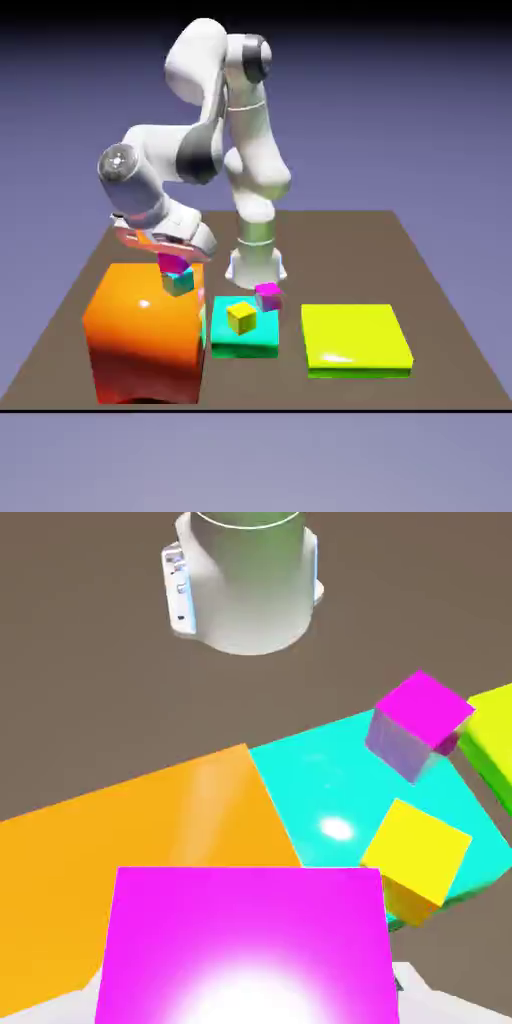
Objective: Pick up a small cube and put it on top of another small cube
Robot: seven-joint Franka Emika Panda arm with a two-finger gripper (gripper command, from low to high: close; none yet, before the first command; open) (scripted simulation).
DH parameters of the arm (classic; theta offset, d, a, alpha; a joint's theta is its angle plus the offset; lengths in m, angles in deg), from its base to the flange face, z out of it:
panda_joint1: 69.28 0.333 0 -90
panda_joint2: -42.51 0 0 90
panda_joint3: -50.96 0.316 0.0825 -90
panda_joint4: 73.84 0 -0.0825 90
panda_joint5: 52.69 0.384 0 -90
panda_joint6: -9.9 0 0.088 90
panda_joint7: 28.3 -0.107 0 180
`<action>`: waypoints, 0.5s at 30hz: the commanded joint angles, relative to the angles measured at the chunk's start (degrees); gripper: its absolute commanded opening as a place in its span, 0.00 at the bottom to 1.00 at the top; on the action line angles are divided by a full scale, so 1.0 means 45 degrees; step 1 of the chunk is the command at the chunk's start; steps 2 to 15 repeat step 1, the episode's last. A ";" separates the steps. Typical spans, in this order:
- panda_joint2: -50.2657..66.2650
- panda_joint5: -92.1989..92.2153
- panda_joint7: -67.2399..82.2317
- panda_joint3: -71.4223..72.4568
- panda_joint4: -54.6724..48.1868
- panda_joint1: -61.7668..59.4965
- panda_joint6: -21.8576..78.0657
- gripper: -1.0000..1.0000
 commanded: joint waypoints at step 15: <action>0.0110 -0.0040 -0.0046 0.0010 -0.0461 0.0052 0.0377 1.00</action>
